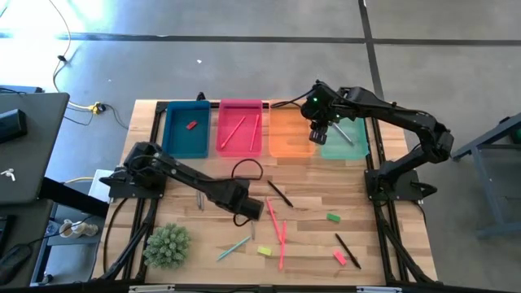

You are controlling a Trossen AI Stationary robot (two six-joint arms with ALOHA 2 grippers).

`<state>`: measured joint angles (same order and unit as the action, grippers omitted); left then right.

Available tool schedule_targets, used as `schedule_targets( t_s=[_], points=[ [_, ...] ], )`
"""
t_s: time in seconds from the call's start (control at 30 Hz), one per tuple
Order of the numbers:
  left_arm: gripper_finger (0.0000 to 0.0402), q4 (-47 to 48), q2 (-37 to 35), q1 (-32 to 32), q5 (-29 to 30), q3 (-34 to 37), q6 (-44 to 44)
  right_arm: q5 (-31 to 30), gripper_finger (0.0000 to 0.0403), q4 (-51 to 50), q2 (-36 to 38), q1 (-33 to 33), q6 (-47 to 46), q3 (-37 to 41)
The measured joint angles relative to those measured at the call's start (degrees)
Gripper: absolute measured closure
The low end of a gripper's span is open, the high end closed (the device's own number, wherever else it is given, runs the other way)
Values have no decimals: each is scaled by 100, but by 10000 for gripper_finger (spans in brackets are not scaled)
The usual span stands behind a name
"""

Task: Sort crayons/erasers/pens/pencils in bins
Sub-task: Put the gray crayon into the orange bin

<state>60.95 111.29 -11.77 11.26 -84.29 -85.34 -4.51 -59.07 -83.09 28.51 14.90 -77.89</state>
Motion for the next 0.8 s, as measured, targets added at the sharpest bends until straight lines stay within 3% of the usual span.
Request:
schedule_targets(
  t_s=[0.27,0.8],
  points=[
    [209,-101,462,-9,-533,0,0,0,285,-7,0,0,-2,0],
    [209,-350,925,22,-752,-6,153,0,285,-72,0,1,11,0]
  ],
)
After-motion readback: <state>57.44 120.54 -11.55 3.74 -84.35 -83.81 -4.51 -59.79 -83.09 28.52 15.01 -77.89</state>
